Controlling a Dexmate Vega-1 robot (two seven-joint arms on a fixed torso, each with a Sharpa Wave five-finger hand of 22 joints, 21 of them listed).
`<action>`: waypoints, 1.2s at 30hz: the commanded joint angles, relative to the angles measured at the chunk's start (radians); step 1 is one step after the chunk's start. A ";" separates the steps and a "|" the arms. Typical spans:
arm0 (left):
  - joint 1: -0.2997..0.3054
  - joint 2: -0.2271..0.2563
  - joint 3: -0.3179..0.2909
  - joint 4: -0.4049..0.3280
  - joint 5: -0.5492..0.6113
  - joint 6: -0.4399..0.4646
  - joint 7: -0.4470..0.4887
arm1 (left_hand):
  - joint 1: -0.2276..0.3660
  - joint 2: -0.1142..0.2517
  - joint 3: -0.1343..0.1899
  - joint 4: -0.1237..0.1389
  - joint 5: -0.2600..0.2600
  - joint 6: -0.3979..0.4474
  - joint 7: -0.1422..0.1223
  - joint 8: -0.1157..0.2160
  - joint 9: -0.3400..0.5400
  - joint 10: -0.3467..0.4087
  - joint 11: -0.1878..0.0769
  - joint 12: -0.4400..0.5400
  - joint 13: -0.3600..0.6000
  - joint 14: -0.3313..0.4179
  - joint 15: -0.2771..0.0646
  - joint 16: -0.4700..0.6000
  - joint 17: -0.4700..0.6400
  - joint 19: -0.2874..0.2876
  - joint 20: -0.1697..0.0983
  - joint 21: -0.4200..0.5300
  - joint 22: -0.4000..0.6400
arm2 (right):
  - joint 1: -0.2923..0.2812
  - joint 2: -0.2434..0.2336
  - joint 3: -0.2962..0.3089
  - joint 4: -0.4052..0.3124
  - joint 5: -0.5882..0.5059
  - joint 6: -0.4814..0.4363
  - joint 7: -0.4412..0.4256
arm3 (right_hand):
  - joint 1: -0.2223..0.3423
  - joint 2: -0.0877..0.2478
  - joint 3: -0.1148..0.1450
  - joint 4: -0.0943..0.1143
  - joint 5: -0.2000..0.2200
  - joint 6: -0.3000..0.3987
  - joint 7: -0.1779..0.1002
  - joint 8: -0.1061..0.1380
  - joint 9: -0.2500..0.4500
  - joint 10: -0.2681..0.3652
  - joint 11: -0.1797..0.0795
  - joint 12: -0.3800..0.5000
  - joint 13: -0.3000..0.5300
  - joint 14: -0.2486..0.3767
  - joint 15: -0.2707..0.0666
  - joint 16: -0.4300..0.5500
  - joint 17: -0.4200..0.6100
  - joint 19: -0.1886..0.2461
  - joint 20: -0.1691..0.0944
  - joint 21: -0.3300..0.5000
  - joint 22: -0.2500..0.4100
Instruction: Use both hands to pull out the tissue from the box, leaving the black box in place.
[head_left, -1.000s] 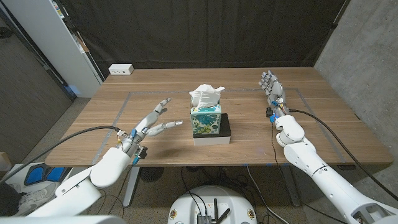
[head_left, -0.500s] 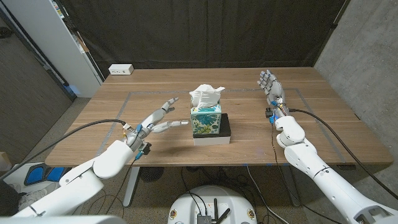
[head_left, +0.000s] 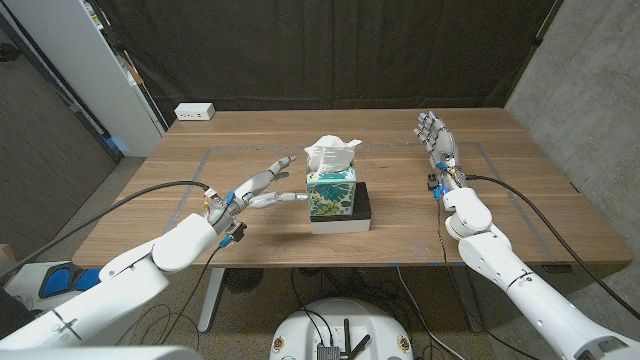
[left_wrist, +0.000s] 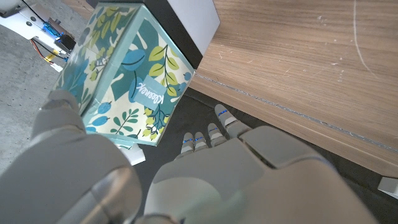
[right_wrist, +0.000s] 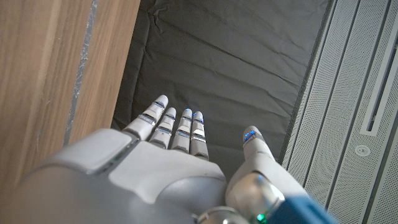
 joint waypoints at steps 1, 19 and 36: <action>-0.091 0.038 0.051 0.022 -0.033 0.001 -0.068 | 0.015 0.001 -0.004 0.001 0.007 -0.129 -0.010 -0.003 0.003 -0.016 0.001 -0.005 0.002 -0.007 0.001 -0.003 0.003 0.001 -0.002 -0.004 0.002 | -0.013 -0.003 0.005 -0.016 -0.017 0.002 -0.016 | -0.007 0.000 -0.001 -0.005 -0.001 0.009 0.002 0.009 0.003 0.009 -0.004 0.006 0.005 0.007 -0.002 0.003 0.002 0.005 0.007 0.008 0.002; -0.240 0.032 0.152 0.094 -0.068 -0.047 -0.159 | 0.067 0.005 -0.023 -0.001 0.015 -0.081 -0.010 0.013 0.005 0.053 -0.016 0.006 0.004 0.034 0.000 0.002 0.003 0.033 0.007 -0.008 0.002 | -0.027 -0.003 0.015 -0.028 -0.039 -0.002 -0.048 | -0.007 0.001 -0.002 -0.008 -0.001 0.009 0.002 0.007 0.003 0.011 -0.003 0.006 0.005 0.010 0.000 0.003 0.002 0.006 0.008 0.008 0.002; -0.310 0.005 0.217 0.136 -0.119 -0.068 -0.202 | 0.341 0.072 0.018 -0.005 -0.085 0.223 -0.072 0.164 0.018 0.372 -0.088 0.047 0.014 0.279 -0.072 0.010 0.002 0.202 0.028 -0.010 0.005 | -0.048 -0.007 0.030 -0.039 -0.054 -0.006 -0.076 | -0.010 -0.001 -0.005 -0.010 -0.001 0.008 0.003 0.007 0.003 0.012 -0.002 0.005 0.005 0.019 0.004 0.006 0.002 0.007 0.012 0.008 0.002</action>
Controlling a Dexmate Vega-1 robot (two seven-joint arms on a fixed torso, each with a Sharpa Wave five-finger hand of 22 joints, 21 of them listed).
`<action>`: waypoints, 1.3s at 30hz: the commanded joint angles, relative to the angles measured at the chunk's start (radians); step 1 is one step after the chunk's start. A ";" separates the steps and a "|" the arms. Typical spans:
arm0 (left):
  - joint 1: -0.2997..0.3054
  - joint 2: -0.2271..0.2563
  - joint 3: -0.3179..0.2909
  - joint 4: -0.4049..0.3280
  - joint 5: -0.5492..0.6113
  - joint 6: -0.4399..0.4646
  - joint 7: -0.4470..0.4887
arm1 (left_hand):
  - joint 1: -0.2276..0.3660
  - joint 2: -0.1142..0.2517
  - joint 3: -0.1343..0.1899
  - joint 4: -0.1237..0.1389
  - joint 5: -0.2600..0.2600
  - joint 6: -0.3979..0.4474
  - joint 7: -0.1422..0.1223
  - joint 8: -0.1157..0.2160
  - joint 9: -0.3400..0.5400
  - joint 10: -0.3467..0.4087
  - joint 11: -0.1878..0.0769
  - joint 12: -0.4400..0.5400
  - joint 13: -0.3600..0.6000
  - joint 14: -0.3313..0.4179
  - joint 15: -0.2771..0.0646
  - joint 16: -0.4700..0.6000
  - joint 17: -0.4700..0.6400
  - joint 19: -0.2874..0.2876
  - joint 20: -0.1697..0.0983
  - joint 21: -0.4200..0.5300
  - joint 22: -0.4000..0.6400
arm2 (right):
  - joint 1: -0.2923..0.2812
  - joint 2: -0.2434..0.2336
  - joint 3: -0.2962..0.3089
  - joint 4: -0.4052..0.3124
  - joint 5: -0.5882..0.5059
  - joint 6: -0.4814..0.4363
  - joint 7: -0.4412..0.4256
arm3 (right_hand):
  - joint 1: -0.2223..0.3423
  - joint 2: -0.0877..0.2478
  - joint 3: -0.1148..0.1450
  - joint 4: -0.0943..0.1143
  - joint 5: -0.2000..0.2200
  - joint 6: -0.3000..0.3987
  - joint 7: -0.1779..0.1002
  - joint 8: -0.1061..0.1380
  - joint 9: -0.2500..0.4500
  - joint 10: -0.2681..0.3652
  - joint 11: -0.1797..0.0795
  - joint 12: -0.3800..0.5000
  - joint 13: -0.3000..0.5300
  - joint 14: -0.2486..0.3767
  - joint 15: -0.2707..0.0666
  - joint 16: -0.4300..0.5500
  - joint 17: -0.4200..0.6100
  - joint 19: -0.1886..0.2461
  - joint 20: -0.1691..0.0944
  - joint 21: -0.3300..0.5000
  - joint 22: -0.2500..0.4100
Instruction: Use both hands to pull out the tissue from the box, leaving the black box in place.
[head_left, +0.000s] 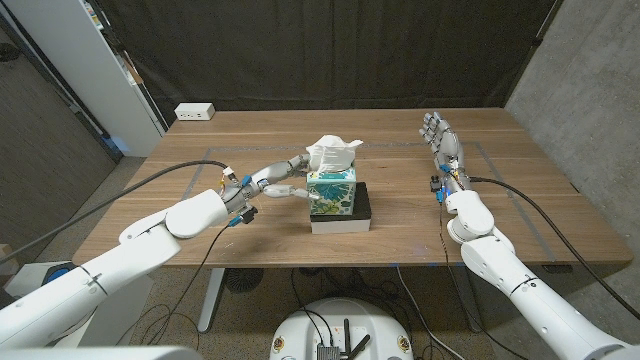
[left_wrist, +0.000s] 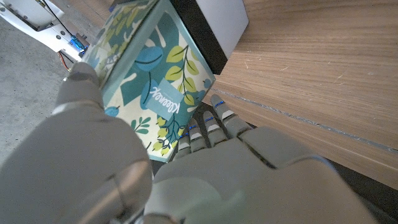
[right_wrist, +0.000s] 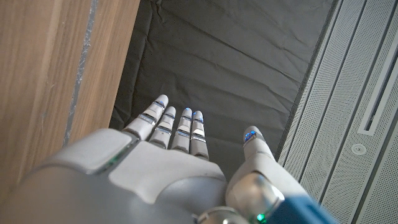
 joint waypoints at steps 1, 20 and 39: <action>-0.043 -0.013 0.043 0.019 -0.018 -0.003 -0.004 | 0.060 0.014 0.020 0.002 -0.040 0.080 -0.006 0.047 0.009 0.088 -0.006 0.015 0.010 0.052 -0.058 0.008 0.002 0.032 0.008 -0.006 0.004 | -0.013 -0.004 0.009 -0.008 -0.015 -0.004 -0.022 | -0.010 -0.001 0.002 -0.004 -0.001 0.006 0.000 0.007 0.003 0.012 -0.001 0.005 0.005 0.014 -0.002 0.006 0.002 0.003 0.009 0.008 0.002; 0.052 -0.014 -0.007 -0.025 -0.038 -0.010 0.110 | 0.140 0.091 0.064 0.008 -0.116 0.195 0.013 0.135 0.036 0.174 -0.005 0.030 0.039 0.115 -0.067 0.007 0.004 0.101 0.026 0.004 0.009 | -0.017 -0.013 0.015 -0.012 -0.008 -0.003 -0.008 | -0.013 -0.001 -0.001 -0.004 -0.001 0.007 0.000 0.007 0.003 0.016 -0.003 0.006 0.005 0.016 -0.001 0.006 0.002 0.003 0.009 0.007 0.001; 0.130 0.001 -0.082 -0.101 -0.077 0.024 0.169 | 0.198 0.119 0.079 0.002 -0.127 0.232 0.049 0.190 0.043 0.256 0.031 0.031 0.061 0.405 -0.138 0.071 0.008 0.374 -0.004 0.095 0.011 | -0.038 -0.027 0.025 -0.036 -0.013 -0.006 -0.013 | -0.015 0.000 -0.003 -0.006 -0.001 0.008 -0.002 0.007 0.003 0.016 -0.002 0.005 0.005 0.016 0.000 0.005 0.003 0.003 0.008 0.007 0.001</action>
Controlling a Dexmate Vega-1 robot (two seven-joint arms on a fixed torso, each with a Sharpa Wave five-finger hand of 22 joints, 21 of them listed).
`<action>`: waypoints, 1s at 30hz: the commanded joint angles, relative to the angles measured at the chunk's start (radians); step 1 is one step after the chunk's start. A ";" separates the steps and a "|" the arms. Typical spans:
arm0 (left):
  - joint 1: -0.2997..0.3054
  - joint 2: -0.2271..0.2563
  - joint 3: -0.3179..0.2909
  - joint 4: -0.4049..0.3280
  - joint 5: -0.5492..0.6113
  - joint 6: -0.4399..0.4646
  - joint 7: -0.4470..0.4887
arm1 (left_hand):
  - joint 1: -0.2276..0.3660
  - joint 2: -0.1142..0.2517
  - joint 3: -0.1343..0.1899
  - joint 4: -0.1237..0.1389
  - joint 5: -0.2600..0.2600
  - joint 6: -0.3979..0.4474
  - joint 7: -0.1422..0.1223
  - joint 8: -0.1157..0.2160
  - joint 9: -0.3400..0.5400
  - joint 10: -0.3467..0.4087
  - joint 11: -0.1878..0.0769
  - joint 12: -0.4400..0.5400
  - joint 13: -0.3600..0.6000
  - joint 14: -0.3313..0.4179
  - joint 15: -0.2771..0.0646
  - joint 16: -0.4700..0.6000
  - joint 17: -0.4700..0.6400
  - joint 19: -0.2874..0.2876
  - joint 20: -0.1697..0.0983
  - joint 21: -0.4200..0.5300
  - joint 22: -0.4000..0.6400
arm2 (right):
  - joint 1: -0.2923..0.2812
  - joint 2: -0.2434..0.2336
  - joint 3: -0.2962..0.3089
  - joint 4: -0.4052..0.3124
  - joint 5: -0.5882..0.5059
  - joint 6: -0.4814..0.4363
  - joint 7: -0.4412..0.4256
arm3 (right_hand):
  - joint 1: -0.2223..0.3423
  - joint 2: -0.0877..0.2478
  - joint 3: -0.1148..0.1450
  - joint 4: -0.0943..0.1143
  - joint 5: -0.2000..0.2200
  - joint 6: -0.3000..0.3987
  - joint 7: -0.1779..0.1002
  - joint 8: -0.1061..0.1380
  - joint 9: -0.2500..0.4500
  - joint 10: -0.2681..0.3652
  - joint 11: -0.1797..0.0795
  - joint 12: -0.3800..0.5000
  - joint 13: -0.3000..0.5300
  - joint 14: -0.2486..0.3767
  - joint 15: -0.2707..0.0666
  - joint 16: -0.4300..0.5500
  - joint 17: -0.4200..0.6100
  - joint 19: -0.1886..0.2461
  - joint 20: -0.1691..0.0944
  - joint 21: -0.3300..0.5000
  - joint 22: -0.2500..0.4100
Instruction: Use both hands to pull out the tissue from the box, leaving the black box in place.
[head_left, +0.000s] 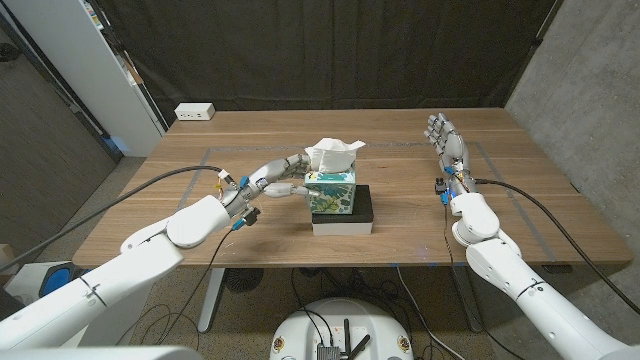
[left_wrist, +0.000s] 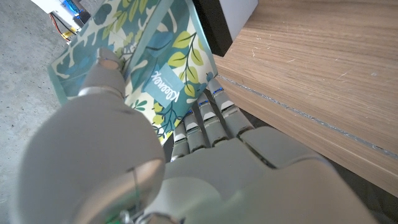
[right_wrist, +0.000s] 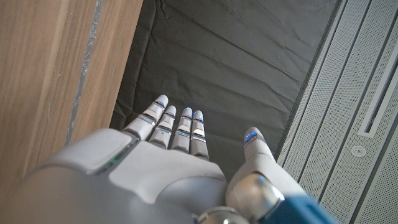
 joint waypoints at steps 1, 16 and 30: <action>0.058 0.011 -0.058 -0.053 -0.030 0.013 0.030 | 0.028 0.006 0.009 0.001 0.002 0.027 0.008 0.022 0.006 0.037 0.004 0.007 0.010 0.109 -0.133 0.029 0.007 0.102 -0.030 0.037 0.002 | -0.014 -0.010 0.007 -0.017 -0.007 -0.001 -0.003 | 0.007 0.000 0.001 -0.002 -0.001 0.008 -0.001 0.007 0.003 0.006 0.002 0.005 0.005 0.005 -0.001 0.005 0.003 0.006 0.005 0.007 0.001; 0.118 0.093 -0.172 -0.161 -0.068 0.107 0.010 | 0.022 0.012 0.009 0.008 0.003 0.030 0.013 0.027 0.006 0.038 0.011 0.002 0.013 0.092 -0.117 0.014 0.009 0.061 -0.022 0.017 0.000 | -0.032 -0.019 0.015 -0.042 -0.003 -0.013 -0.005 | 0.006 0.001 0.001 -0.003 -0.001 0.008 0.000 0.006 0.003 0.006 0.002 0.004 0.005 0.004 0.000 0.003 0.003 0.006 0.005 0.007 0.001; 0.155 0.115 -0.235 -0.198 -0.116 0.145 -0.037 | 0.015 0.021 0.011 0.013 0.004 0.027 0.018 0.028 0.006 0.038 0.018 -0.003 0.016 0.094 -0.120 0.008 0.010 0.038 -0.028 0.004 -0.001 | -0.046 -0.025 0.021 -0.054 0.002 -0.016 -0.004 | 0.006 0.003 0.001 -0.005 0.000 0.008 -0.002 0.006 0.003 0.005 0.002 0.003 0.005 0.000 0.001 0.001 0.003 0.006 0.004 0.007 0.001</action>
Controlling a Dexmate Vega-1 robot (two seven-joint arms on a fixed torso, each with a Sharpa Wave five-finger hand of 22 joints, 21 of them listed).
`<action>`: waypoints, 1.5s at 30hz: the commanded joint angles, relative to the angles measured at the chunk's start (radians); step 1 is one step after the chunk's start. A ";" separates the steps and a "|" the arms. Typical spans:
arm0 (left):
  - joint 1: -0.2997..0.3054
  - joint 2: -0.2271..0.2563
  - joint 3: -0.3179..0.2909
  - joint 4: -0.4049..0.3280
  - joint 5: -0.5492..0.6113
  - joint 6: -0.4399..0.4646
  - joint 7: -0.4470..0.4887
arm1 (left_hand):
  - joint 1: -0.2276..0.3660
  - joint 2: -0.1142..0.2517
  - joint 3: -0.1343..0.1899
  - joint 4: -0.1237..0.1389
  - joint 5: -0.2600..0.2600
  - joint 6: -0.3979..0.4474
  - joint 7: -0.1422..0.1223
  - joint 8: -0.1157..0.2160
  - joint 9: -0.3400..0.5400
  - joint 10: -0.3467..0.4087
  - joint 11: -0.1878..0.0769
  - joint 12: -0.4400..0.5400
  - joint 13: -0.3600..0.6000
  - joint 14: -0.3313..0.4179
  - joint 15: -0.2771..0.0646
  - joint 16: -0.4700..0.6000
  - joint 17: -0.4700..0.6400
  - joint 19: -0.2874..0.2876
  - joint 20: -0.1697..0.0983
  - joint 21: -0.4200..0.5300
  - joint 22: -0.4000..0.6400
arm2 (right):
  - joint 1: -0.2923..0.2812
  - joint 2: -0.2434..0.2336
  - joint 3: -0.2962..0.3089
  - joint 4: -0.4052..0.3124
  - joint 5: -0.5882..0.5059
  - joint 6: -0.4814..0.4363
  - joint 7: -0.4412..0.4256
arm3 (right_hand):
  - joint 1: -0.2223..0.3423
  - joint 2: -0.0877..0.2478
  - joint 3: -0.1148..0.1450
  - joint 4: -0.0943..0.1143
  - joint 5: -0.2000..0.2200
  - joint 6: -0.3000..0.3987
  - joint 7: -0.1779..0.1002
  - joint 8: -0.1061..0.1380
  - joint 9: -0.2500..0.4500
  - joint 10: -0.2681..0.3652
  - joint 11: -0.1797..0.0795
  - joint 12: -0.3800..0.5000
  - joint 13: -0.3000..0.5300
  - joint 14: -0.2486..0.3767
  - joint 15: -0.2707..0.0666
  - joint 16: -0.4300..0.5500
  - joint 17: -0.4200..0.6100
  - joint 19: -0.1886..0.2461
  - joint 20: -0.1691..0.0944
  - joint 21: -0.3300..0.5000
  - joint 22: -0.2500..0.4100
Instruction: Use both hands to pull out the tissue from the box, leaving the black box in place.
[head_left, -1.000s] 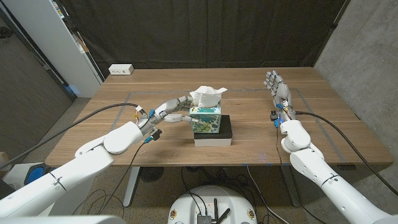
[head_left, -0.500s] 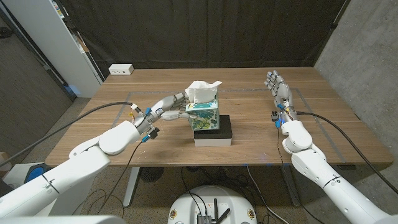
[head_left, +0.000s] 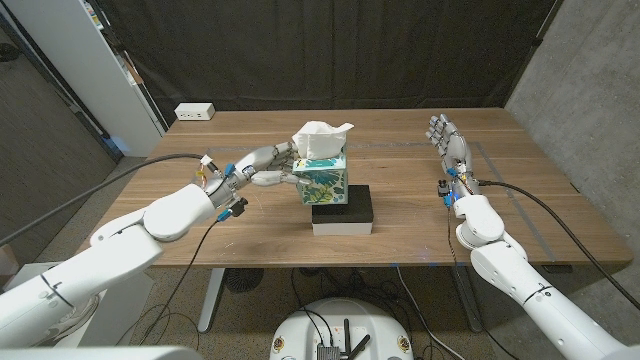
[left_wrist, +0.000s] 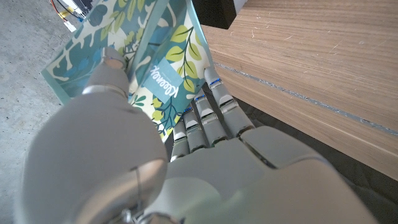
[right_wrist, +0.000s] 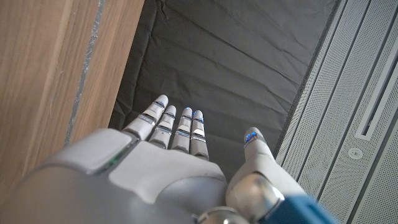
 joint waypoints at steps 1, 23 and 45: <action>0.032 0.017 -0.051 -0.035 -0.023 0.035 -0.024 | -0.005 0.015 0.003 0.005 0.005 0.001 0.008 0.004 0.001 0.000 0.004 -0.004 0.004 -0.003 -0.110 -0.009 0.004 -0.017 -0.003 -0.008 -0.001 | -0.013 -0.006 0.006 -0.012 0.006 -0.005 0.002 | 0.006 0.003 0.001 -0.005 0.000 0.008 -0.002 0.006 0.003 0.005 0.002 0.003 0.005 0.000 0.001 0.001 0.003 0.006 0.003 0.007 0.001; 0.058 -0.003 -0.080 -0.030 -0.021 0.037 -0.036 | -0.003 0.017 0.000 0.002 0.005 -0.006 0.006 0.004 0.001 -0.004 0.002 -0.013 0.007 -0.015 -0.110 -0.018 0.005 -0.012 -0.003 -0.010 -0.001 | -0.084 -0.016 0.026 -0.070 0.014 -0.012 -0.021 | 0.018 0.011 0.008 -0.013 0.003 0.008 -0.004 0.006 0.003 0.004 0.003 0.002 0.005 -0.002 -0.003 -0.002 0.000 0.004 -0.003 0.006 0.001; 0.020 -0.015 -0.059 0.005 -0.026 0.021 -0.059 | -0.003 0.022 -0.001 0.002 0.005 -0.006 0.007 0.008 0.001 -0.003 0.001 -0.018 0.010 -0.015 -0.111 -0.022 0.006 -0.017 -0.006 -0.016 -0.001 | -0.173 -0.021 0.053 -0.142 -0.022 -0.006 -0.064 | 0.020 0.012 0.008 -0.015 0.003 0.006 -0.001 0.005 0.003 0.005 0.006 0.003 0.005 -0.003 0.000 -0.002 0.001 0.004 -0.003 0.007 0.002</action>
